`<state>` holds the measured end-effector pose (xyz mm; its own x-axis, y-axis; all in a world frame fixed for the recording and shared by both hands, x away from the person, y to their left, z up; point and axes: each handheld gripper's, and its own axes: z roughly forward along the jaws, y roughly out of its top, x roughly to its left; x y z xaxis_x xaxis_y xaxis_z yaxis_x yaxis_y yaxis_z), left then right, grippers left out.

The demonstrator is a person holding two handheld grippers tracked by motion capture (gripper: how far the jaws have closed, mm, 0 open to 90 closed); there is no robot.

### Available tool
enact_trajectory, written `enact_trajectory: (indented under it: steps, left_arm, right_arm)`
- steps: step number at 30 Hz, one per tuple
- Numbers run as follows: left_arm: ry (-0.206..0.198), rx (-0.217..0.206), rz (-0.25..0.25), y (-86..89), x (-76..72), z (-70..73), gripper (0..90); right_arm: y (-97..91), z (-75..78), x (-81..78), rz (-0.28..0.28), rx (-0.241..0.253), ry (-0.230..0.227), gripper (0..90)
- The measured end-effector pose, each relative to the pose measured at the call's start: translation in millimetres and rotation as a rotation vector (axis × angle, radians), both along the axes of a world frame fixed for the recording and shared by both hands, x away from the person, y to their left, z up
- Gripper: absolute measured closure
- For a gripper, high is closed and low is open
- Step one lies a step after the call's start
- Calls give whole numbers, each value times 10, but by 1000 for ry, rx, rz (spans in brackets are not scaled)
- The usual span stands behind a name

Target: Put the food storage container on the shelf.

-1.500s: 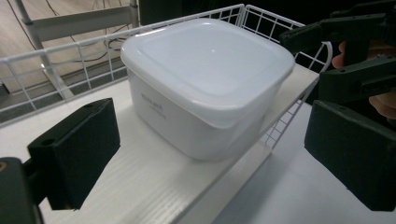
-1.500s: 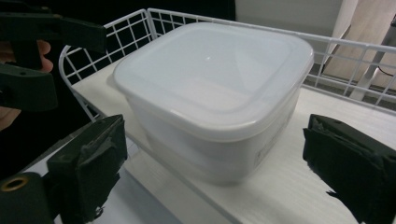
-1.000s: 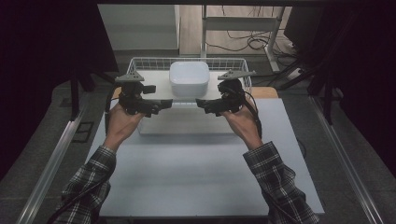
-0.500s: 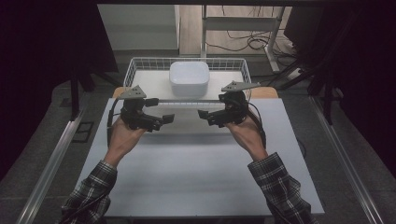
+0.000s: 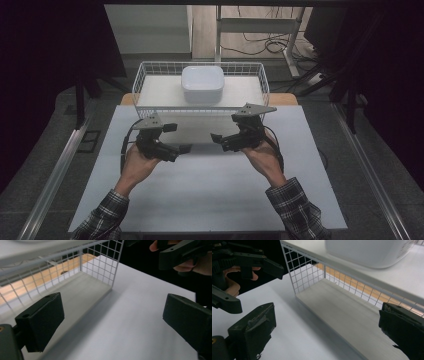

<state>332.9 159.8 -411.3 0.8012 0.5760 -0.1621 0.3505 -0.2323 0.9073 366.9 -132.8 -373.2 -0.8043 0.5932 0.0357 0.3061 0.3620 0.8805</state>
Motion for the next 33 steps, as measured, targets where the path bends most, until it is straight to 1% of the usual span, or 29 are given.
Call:
enact_trajectory:
  steps: [1,2,3,4,6,7,11,12,13,14,15,16,17,18,19,20,21,22,23,24,25,29,31,33]
  left_arm:
    - [4,-15,2,17,-23,-43,33]
    - [4,-15,2,17,-23,-43,33]
    - [10,-36,6,36,-52,-84,33]
    - [10,-36,6,36,-52,-84,33]
    - [15,-49,12,51,-81,-121,33]
    - [15,-51,14,55,-98,-140,33]
    - [24,-52,18,49,-168,-236,33]
    - [26,-45,16,41,-187,-276,34]
    - [26,-39,16,36,-203,-310,33]
    - [27,-38,16,38,-230,-372,32]
    - [27,-38,16,38,-230,-372,32]
    - [30,-58,20,60,-257,-458,32]
    - [38,-63,22,74,-264,-501,32]
    - [38,-63,22,74,-264,-501,32]
    - [37,-58,30,92,-273,-540,32]
    - [31,-62,45,110,-289,-579,33]
    - [39,-79,51,143,-309,-648,32]
    - [39,-79,51,143,-309,-648,32]
    - [43,-79,52,153,-317,-673,32]
    - [39,-72,61,163,-341,-709,32]
    - [39,-72,61,163,-341,-709,32]
    - [39,-68,67,169,-414,-773,32]
    - [43,-53,70,172,-444,-805,33]
    - [38,-41,84,175,-474,-824,33]
  right_arm:
    - [0,-16,-10,2,-1,-1,8]
    - [0,-16,-10,2,-1,-1,8]
    - [4,-59,-34,4,-7,-3,9]
    - [4,-59,-34,4,-7,-3,9]
    - [12,-126,-69,-1,-17,-11,8]
    - [12,-126,-69,-1,-17,-11,8]
    - [23,-220,-115,5,-17,-12,5]
    - [24,-237,-126,7,-17,-11,4]
    - [21,-290,-160,10,-18,-7,1]
    - [16,-310,-169,10,-19,-9,1]
    - [9,-338,-184,7,-17,-10,0]
    - [-3,-370,-198,7,-15,-8,1]
    - [-18,-406,-212,4,-11,-6,1]
    - [-27,-444,-220,3,-15,-5,1]
    - [-27,-444,-220,3,-15,-5,1]
    - [-51,-511,-239,0,-37,-9,1]
    - [-68,-543,-253,-5,-36,-14,1]
    - [-68,-543,-253,-5,-36,-14,1]
    - [-99,-603,-273,2,-43,-14,1]
    - [-115,-628,-285,1,-47,-18,2]
    - [-115,-628,-285,1,-47,-18,2]
    - [-186,-715,-349,0,-43,-12,2]
    - [-220,-741,-378,2,-37,-9,2]
    - [-271,-776,-421,-5,-34,3,3]
